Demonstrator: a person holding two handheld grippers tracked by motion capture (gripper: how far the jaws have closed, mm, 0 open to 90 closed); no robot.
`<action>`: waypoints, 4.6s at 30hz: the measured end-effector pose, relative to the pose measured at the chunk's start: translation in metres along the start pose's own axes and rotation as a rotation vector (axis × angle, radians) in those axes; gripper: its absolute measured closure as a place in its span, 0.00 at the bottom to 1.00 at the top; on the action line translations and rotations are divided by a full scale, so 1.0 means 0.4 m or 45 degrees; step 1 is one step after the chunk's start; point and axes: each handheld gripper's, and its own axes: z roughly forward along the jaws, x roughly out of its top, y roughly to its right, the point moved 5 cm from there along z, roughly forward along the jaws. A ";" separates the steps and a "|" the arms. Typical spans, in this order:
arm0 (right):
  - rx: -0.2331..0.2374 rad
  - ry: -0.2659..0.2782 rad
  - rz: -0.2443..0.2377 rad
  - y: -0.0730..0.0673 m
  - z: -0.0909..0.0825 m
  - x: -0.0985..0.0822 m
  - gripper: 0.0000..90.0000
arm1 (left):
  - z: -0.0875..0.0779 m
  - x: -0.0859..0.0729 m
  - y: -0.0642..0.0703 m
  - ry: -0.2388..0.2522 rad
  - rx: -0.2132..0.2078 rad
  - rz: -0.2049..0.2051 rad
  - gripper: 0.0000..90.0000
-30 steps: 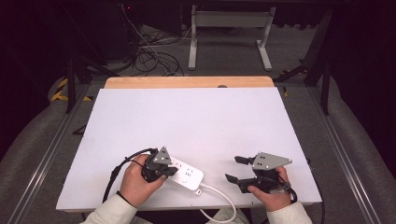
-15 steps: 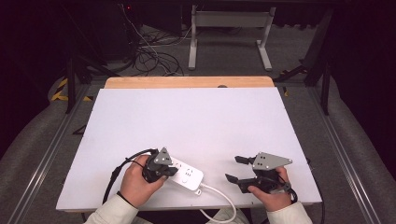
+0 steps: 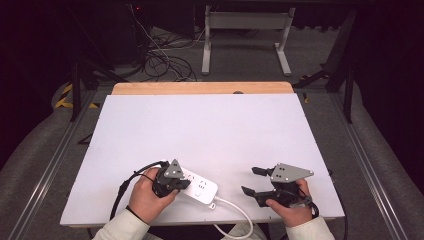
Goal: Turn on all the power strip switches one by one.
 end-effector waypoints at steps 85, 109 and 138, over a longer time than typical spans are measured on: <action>0.013 -0.011 -0.001 -0.003 0.006 -0.003 0.32 | 0.034 0.046 0.086 0.006 0.001 0.117 1.00; 0.003 0.004 0.001 0.000 0.002 -0.001 0.30 | -0.071 0.082 0.073 0.217 -0.044 0.102 0.96; -0.024 0.027 -0.009 0.009 -0.005 -0.003 0.18 | -0.237 -0.068 -0.059 0.555 0.124 -0.041 0.19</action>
